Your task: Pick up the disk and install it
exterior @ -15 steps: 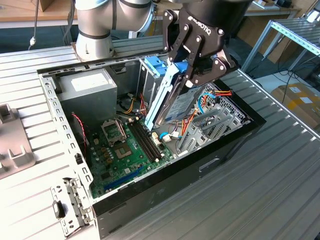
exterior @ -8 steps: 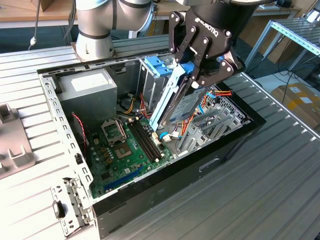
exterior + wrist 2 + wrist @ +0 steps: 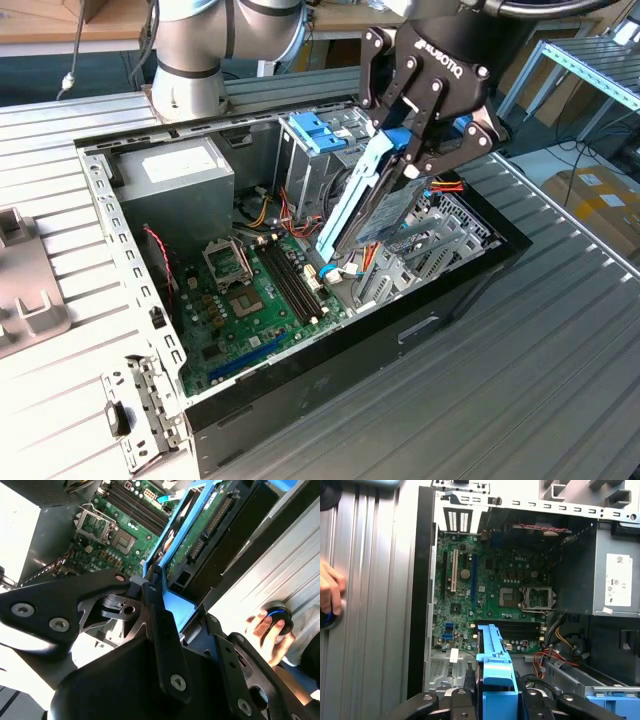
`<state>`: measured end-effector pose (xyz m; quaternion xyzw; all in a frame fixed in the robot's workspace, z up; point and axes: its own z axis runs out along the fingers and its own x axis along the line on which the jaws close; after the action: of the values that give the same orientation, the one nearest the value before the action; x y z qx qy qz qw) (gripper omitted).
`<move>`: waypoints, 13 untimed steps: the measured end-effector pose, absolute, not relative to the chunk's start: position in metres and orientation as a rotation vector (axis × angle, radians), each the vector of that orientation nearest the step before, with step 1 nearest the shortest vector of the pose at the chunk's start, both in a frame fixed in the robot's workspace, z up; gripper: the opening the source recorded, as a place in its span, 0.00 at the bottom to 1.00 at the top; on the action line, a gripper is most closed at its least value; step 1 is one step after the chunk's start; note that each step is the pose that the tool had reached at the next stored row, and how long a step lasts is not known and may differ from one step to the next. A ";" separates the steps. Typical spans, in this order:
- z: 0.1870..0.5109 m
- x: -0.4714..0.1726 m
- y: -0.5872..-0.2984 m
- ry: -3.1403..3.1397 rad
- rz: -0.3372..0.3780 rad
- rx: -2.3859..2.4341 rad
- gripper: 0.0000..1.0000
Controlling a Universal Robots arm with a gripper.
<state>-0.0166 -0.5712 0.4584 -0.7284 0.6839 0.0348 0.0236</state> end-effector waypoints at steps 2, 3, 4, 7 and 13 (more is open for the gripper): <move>0.458 -0.011 -0.573 2.117 0.109 -2.255 0.37; 0.458 -0.009 -0.573 2.118 0.109 -2.255 0.37; 0.458 -0.006 -0.574 2.118 0.110 -2.255 0.37; 0.457 0.003 -0.575 2.118 0.112 -2.256 0.37; 0.457 0.015 -0.577 2.119 0.114 -2.257 0.37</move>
<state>0.0147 -0.5772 0.4567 -0.7283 0.6839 0.0368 0.0217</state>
